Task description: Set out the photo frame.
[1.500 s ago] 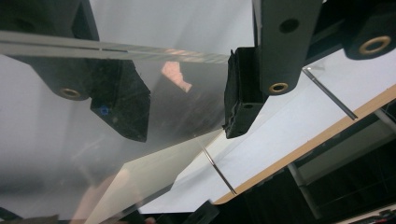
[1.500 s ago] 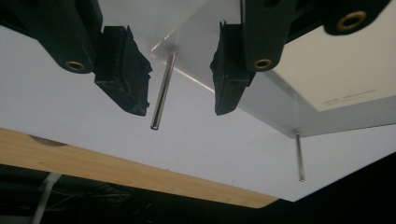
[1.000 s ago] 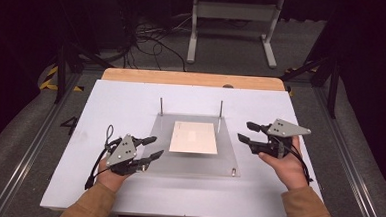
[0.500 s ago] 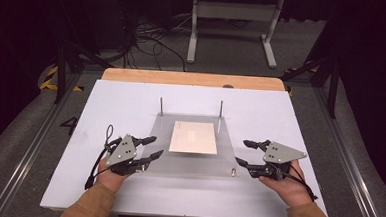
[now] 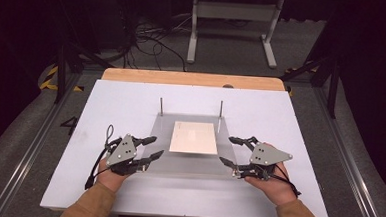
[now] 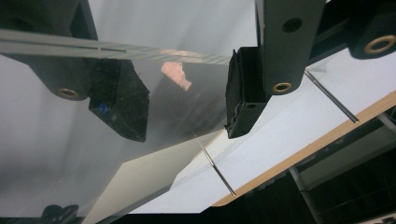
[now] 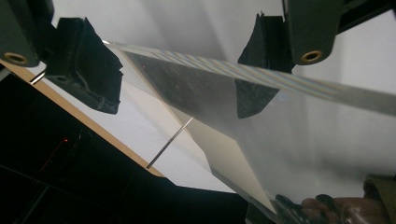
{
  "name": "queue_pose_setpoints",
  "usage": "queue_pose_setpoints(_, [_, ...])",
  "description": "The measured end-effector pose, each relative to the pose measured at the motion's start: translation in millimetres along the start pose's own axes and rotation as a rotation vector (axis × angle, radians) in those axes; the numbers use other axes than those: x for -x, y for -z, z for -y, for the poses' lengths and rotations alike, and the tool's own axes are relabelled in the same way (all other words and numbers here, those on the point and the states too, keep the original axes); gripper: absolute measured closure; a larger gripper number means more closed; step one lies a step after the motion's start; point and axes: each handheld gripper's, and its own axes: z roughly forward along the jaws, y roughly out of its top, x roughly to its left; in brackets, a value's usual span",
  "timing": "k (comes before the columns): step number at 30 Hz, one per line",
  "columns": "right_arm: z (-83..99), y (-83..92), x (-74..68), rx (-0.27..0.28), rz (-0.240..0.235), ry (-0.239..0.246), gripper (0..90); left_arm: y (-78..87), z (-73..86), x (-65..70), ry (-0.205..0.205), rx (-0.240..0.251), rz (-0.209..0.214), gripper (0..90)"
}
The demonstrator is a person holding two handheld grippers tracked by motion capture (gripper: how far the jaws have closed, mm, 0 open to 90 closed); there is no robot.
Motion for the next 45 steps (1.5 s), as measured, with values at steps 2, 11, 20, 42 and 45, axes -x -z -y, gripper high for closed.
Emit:
queue_pose_setpoints(2, [-0.6, -4.9, -0.9, 0.034, -0.016, -0.03, 33.8, -0.1, 0.1, 0.1, -0.002, -0.001, 0.001, 48.8])
queue_pose_setpoints(11, [-1.9, -9.8, -2.6, 0.049, -0.04, -0.025, 54.7, -0.4, -0.1, 0.1, 0.015, 0.01, -0.004, 48.6])
queue_pose_setpoints(20, [-14.2, -8.9, 0.2, -0.002, 0.001, 0.064, 63.1, -0.8, -7.6, -0.9, 0.026, 0.018, -0.039, 48.3])
queue_pose_setpoints(42, [-63.1, 13.0, 2.0, -0.009, 0.086, 0.19, 68.7, 11.6, -48.4, -4.4, -0.027, 0.093, -0.1, 53.4])
queue_pose_setpoints(45, [-68.4, 19.4, 0.2, 0.018, 0.091, 0.191, 68.9, 17.0, -54.2, -1.0, -0.042, 0.129, -0.105, 54.4])
